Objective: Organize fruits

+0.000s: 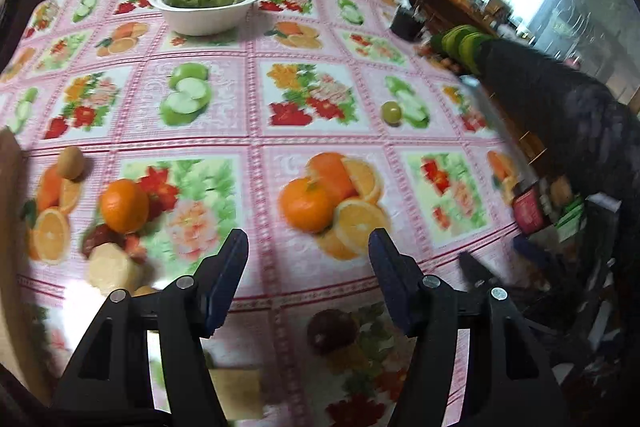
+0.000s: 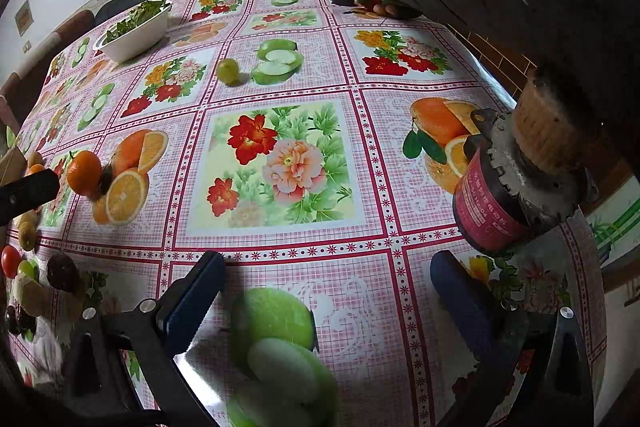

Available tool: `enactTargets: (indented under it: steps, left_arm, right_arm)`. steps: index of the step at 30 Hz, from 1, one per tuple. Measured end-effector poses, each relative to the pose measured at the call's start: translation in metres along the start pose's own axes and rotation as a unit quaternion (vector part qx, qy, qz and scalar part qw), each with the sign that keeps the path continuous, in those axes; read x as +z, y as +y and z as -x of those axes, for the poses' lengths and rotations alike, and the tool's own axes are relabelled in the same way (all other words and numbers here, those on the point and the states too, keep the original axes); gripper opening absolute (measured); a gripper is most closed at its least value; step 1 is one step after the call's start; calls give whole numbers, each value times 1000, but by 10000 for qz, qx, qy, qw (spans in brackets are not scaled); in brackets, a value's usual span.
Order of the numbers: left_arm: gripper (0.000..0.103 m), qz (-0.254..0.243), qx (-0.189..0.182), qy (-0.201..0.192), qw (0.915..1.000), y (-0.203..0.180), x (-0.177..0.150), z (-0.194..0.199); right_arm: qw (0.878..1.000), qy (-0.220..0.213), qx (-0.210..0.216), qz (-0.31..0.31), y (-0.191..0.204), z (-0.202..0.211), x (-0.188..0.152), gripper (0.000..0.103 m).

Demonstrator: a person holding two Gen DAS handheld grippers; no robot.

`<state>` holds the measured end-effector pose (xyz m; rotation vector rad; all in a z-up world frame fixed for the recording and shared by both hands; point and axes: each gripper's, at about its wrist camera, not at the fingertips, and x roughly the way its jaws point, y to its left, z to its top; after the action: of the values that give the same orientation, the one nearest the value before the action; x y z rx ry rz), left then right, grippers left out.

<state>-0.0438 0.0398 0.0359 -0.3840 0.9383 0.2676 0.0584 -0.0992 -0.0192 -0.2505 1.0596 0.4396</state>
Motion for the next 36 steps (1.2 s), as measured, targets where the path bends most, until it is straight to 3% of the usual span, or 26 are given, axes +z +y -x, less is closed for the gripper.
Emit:
enactTargets:
  steps: [3, 10, 18, 28, 29, 30, 31, 33, 36]
  left_arm:
    - [61, 130, 82, -173, 9997, 8, -2, 9]
    - [61, 154, 372, 25, 9992, 20, -13, 3]
    - [61, 385, 35, 75, 9992, 45, -21, 10]
    - [61, 531, -208, -240, 9981, 60, -42, 62]
    - [61, 546, -215, -241, 9980, 63, -44, 64]
    - [61, 558, -194, -236, 9980, 65, -45, 65]
    - [61, 574, -161, -221, 9980, 66, -47, 66]
    - [61, 579, -190, -184, 9980, 66, -50, 68]
    - [61, 510, -193, -184, 9983, 63, -56, 74]
  right_arm:
    - [10000, -6, -2, 4, 0, 0, -1, 103]
    - [10000, 5, 2, 0, 0, 2, 1, 103]
    - [10000, 4, -4, 11, 0, -1, 0, 103]
    - [10000, -21, 17, 67, 1, -1, 2, 103]
    - [9998, 22, 79, 157, 1, 0, 1, 101]
    - [9997, 97, 58, 224, 0, 4, 0, 94]
    - [9998, 63, 10, 214, -1, 12, 0, 90]
    - [9989, -413, 148, -133, -7, 45, -7, 90]
    - [9869, -925, 971, -893, -21, 84, -20, 92]
